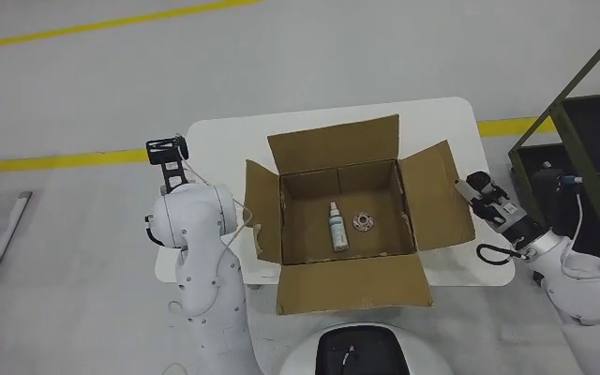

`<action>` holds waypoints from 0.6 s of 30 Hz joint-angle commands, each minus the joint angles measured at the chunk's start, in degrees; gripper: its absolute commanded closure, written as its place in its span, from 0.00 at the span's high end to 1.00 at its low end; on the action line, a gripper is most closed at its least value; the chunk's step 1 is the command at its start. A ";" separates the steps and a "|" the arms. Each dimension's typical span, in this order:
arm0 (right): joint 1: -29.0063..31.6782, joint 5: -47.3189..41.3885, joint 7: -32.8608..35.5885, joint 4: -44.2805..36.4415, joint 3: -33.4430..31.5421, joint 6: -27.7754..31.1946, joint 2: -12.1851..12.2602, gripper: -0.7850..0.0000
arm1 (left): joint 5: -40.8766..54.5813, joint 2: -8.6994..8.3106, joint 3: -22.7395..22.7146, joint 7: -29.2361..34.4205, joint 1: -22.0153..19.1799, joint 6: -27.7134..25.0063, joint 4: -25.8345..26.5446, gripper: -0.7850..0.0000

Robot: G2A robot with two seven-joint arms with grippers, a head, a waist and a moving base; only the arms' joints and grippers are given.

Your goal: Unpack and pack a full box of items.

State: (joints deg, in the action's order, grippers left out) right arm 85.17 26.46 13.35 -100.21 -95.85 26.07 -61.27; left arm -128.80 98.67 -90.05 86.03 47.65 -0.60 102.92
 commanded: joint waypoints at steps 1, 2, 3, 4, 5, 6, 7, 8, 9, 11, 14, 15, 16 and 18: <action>0.84 -0.35 -1.60 -0.97 -1.15 0.38 -0.01 0.47 | -0.74 -0.17 -0.70 -0.08 0.56 -1.90 -1.06 0.00; 1.26 -0.25 -2.15 -1.46 -1.62 0.54 -0.01 0.47 | -0.81 -0.23 -0.94 -0.34 0.80 -2.40 -1.45 0.00; 1.58 -0.63 -2.75 -2.05 -2.08 0.72 -0.03 0.47 | -1.12 -0.28 -0.99 -0.46 1.30 -3.28 -2.47 0.00; 1.90 -0.73 -3.03 -2.54 -2.50 0.80 -0.03 0.47 | -1.07 -0.31 -0.90 -0.81 1.57 -4.02 -3.08 0.00; 2.11 -0.51 -3.37 -3.20 -2.99 0.84 -0.02 0.46 | -1.00 -0.33 -0.77 -1.24 1.95 -4.59 -3.61 0.00; 2.31 -0.59 -3.93 -4.12 -3.43 1.15 -0.02 0.45 | -0.98 -0.34 -0.60 -1.29 2.54 -5.27 -4.52 0.00; 2.62 -0.37 -4.24 -4.87 -3.86 1.30 -0.02 0.44 | -1.32 -0.36 -0.31 -1.31 2.95 -6.01 -5.12 0.00; 2.87 0.04 -4.49 -5.88 -4.28 1.46 -0.01 0.40 | -1.47 -0.36 0.18 -1.43 3.41 -6.91 -5.59 0.00; 3.21 0.61 -4.63 -6.71 -4.64 1.48 0.00 0.07 | -0.59 -0.28 0.50 -1.45 3.82 -7.20 -5.58 0.00; 3.87 2.87 -4.10 -8.89 -5.04 2.05 0.08 0.00 | -0.33 -0.25 1.49 -1.22 4.73 -9.33 -5.96 0.00; 4.71 4.84 -3.81 -11.40 -5.41 1.86 0.10 0.00 | 0.20 -0.21 1.70 -0.78 5.42 -9.86 -5.84 0.00; 4.93 5.18 -3.72 -12.10 -5.46 1.78 0.09 0.00 | 0.20 -0.21 1.70 -0.78 5.42 -9.86 -5.84 0.00; 5.01 5.26 -3.60 -12.84 -5.44 1.97 0.09 0.00 | 0.20 -0.21 1.70 -0.78 5.42 -9.86 -5.84 0.00; 5.02 5.31 -3.02 -13.72 -5.30 2.27 0.11 0.00 | 0.20 -0.21 1.70 -0.78 5.42 -9.86 -5.84 0.00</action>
State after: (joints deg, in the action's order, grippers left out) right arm 90.22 31.79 10.01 -113.56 -101.25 28.20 -61.17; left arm -128.58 98.46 -88.35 85.27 53.08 -10.47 97.08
